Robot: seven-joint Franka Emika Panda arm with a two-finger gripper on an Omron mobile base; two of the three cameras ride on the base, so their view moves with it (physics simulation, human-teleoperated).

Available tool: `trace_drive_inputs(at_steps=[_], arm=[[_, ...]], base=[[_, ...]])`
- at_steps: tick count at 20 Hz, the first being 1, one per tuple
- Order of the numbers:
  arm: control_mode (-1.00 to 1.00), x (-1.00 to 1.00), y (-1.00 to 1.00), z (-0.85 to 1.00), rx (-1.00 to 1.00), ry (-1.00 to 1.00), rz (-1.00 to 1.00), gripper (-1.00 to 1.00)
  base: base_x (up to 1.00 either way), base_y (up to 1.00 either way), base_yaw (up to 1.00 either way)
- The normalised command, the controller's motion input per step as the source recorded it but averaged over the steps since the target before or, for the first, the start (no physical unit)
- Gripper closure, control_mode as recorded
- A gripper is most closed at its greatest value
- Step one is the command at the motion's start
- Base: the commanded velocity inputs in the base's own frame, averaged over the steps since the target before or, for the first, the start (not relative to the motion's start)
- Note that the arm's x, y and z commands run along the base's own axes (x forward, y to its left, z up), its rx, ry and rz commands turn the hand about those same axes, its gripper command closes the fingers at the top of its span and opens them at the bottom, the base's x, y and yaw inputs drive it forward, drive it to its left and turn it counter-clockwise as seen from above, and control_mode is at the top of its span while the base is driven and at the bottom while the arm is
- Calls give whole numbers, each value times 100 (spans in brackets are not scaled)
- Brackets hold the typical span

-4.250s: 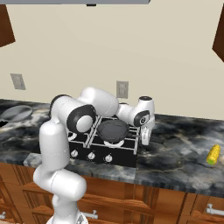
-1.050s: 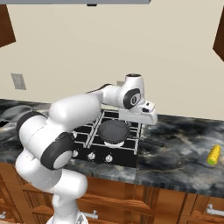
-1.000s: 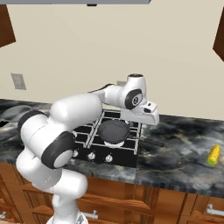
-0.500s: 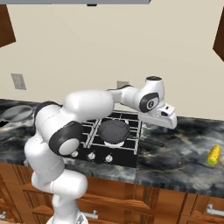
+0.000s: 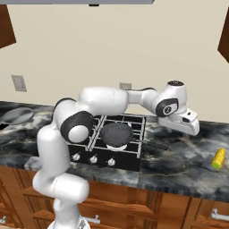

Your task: Place both pans onto different burners. Then place the corn and the chicken drumstick on different pans.

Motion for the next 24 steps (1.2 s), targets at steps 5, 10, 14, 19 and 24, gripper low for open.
trace_drive_inputs(at_steps=[5,10,14,19,24], arm=[[-100,1,-60,-16,0,-9,0,-100],[-100,7,-43,-15,0,-5,0,-100],[-100,20,-32,-4,0,0,0,-100],[-100,23,-35,-11,0,0,0,-100],[-100,12,-37,-27,0,0,0,-100]], base=[[0,0,0],[0,0,0],[0,0,0],[0,0,0],[0,0,0]])
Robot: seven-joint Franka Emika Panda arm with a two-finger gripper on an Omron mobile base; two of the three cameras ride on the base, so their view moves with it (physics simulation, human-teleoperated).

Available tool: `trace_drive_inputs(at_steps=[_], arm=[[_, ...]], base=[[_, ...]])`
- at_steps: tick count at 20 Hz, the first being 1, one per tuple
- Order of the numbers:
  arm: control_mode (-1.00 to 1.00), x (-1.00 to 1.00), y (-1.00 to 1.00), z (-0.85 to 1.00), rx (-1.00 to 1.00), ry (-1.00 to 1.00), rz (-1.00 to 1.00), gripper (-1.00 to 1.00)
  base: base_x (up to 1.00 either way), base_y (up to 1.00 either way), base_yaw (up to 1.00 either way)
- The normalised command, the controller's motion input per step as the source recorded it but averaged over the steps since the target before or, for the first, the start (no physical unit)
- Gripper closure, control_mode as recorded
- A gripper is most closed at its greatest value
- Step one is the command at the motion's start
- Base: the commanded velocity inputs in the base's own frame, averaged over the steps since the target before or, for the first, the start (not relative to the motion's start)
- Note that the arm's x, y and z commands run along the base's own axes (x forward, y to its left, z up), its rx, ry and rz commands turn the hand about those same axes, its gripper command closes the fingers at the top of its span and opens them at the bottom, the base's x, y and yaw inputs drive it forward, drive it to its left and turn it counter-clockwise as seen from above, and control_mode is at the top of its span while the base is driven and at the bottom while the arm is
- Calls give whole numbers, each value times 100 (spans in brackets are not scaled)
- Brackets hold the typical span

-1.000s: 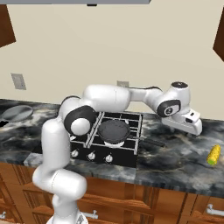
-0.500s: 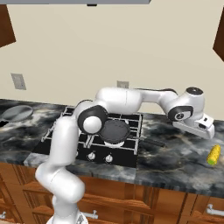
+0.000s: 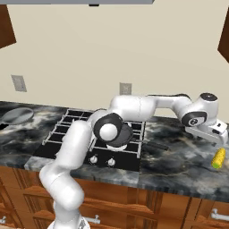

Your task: Place both pans onto different burners. Then place the corn and the chicken drumstick on different pans.

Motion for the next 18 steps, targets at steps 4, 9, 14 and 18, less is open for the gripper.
trace_drive_inputs(at_steps=[4,9,14,18], arm=[[-100,4,-31,-29,0,0,0,-100],[-100,6,-25,-23,0,0,0,-100],[-100,1,-25,-22,-1,0,0,-100],[-100,3,-14,-26,-3,0,0,-100]], base=[[0,0,0],[0,0,0],[0,0,0],[0,0,0]])
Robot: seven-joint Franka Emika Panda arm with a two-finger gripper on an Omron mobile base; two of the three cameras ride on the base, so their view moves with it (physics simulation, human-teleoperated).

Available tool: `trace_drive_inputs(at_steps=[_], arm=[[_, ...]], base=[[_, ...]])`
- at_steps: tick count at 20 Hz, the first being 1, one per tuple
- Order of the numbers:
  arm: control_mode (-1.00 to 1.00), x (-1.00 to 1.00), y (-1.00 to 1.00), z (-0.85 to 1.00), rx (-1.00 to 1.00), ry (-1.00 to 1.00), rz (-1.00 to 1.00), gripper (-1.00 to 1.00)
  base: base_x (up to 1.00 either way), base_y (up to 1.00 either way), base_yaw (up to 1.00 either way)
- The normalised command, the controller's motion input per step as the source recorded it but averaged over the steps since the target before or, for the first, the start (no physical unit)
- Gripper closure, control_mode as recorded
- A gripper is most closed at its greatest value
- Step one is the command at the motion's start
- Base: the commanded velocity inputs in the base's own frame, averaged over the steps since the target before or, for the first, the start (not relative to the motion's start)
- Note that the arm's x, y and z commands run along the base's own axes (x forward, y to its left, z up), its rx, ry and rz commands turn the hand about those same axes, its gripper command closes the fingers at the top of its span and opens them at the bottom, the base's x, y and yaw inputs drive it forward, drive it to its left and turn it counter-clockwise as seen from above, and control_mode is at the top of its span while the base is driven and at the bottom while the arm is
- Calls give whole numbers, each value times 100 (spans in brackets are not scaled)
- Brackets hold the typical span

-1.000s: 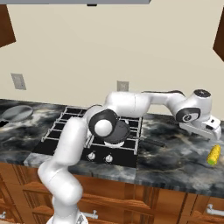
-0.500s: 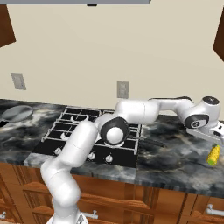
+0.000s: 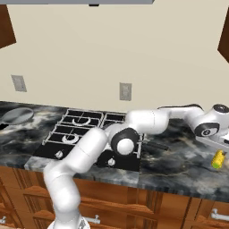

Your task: Place both pans onto different burners. Then place the corn and the chicken drumstick on different pans.

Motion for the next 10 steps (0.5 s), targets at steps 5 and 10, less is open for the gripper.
trace_drive_inputs(at_steps=[5,10], arm=[[-100,9,-9,-16,-1,0,0,-100],[-100,13,-8,-18,0,0,0,-100]], base=[[0,0,0],[0,0,0]])
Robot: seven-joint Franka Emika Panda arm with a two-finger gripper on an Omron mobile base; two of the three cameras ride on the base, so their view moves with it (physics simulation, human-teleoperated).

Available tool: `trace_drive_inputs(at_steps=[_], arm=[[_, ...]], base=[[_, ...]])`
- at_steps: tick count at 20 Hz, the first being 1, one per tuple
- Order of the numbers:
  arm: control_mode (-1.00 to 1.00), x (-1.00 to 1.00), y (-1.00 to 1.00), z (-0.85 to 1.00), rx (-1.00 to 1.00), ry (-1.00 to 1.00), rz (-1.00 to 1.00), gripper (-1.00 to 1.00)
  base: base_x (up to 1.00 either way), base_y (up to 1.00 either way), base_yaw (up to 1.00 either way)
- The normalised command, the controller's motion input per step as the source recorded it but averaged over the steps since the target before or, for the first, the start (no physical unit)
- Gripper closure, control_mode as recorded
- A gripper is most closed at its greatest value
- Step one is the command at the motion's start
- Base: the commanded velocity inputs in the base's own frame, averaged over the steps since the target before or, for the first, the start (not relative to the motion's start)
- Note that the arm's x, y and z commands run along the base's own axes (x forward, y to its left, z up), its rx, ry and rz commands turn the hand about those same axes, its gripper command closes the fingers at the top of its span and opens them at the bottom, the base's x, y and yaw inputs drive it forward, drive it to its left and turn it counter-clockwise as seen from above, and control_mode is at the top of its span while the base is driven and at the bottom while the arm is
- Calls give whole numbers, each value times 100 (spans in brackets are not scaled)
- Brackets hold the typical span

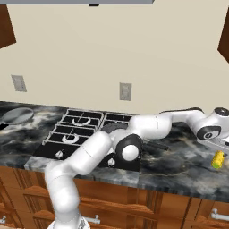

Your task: Place both pans onto different burners. Then place the corn and the chicken drumstick on different pans.

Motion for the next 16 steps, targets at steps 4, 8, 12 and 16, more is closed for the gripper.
trace_drive_inputs(at_steps=[4,8,12,16], arm=[[-100,11,-14,-22,0,0,0,-100],[-100,7,-21,-16,0,0,0,-100],[-100,5,-15,-21,0,0,0,-100],[-100,3,-6,-23,0,0,0,100]], base=[[0,0,0],[0,0,0],[0,0,0],[0,0,0]])
